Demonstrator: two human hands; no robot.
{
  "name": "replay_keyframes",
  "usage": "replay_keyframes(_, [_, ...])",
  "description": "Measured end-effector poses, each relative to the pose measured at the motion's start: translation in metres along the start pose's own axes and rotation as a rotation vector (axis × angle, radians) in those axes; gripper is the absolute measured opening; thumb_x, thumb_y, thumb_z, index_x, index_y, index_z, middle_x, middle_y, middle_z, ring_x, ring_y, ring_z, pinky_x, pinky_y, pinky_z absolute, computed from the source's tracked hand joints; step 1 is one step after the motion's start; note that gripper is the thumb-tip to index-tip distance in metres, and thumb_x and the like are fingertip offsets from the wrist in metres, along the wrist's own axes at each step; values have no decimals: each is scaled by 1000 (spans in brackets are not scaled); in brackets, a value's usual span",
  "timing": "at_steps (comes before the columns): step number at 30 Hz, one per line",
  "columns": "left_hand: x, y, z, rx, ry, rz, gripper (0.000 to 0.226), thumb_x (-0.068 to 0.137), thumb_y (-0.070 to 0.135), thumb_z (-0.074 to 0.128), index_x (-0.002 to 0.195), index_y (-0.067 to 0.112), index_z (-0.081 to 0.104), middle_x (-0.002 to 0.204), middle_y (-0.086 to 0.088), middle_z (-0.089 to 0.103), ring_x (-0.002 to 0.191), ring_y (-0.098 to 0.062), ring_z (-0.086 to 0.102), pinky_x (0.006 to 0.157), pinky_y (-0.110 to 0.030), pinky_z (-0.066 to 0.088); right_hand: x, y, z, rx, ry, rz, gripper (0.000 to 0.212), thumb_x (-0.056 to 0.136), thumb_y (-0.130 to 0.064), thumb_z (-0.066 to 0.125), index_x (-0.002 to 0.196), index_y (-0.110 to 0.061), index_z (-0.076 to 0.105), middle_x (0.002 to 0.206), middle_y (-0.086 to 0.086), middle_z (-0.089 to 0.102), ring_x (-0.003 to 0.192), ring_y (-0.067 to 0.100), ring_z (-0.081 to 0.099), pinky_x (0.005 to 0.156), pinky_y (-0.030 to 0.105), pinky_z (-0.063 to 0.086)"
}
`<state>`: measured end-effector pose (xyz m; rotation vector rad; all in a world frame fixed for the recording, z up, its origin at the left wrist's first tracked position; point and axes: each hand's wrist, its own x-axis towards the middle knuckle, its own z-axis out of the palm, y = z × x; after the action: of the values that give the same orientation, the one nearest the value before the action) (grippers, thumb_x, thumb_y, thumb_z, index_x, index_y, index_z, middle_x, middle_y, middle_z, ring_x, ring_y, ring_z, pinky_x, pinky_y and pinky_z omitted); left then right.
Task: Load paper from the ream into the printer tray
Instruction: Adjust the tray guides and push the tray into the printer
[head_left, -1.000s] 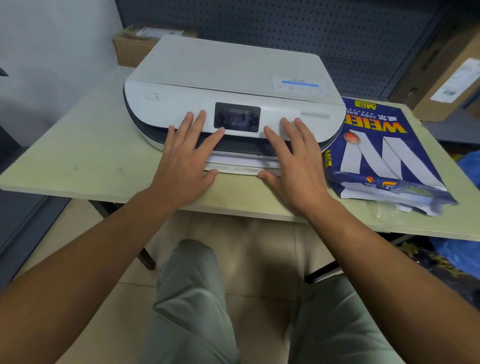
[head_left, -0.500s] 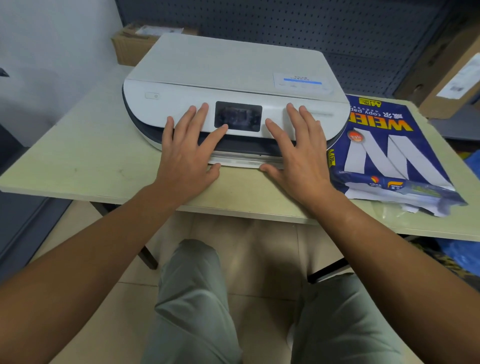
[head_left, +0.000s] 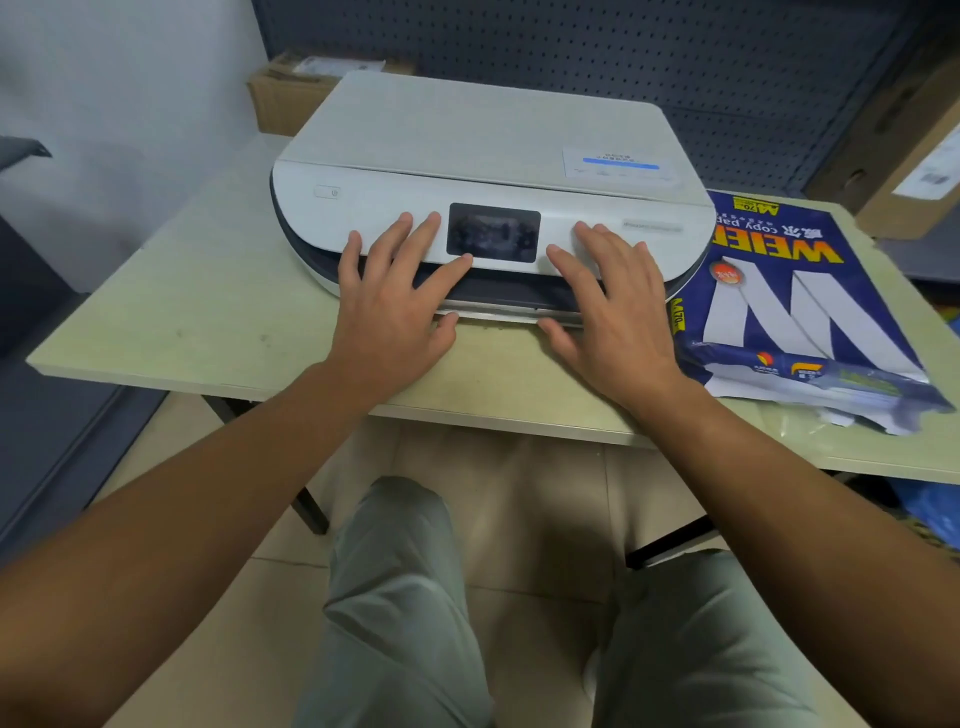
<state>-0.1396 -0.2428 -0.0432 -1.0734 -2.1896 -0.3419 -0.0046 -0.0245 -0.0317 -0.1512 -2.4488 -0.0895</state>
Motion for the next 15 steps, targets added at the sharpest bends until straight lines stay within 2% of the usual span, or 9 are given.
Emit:
replay_keyframes(4, [1,2,2,15,36,-10,46,88,34,59,135,31,60,156,-8,45,146,-30,37,114,-63,25,3,0,-1,-12,17,14,62,88,-45,61,144,-20,50,157,16,41,147,35,36,118,54,28])
replay_keyframes(10, [1,0,4,37,37,-18,42,94,39,56,135,35,59,156,-5,45,146,-27,37,113,-62,27,3,2,8,-89,129,-76,41,88,-36,65,125,-19,66,137,7,63,139,31,49,110,57,36])
replay_keyframes(15, [-1,1,4,43,27,-18,41,95,40,55,135,36,59,156,-4,46,147,-26,37,112,-62,28,2,-2,11,-94,150,-95,36,85,-30,65,120,-18,68,130,6,66,137,31,51,108,59,36])
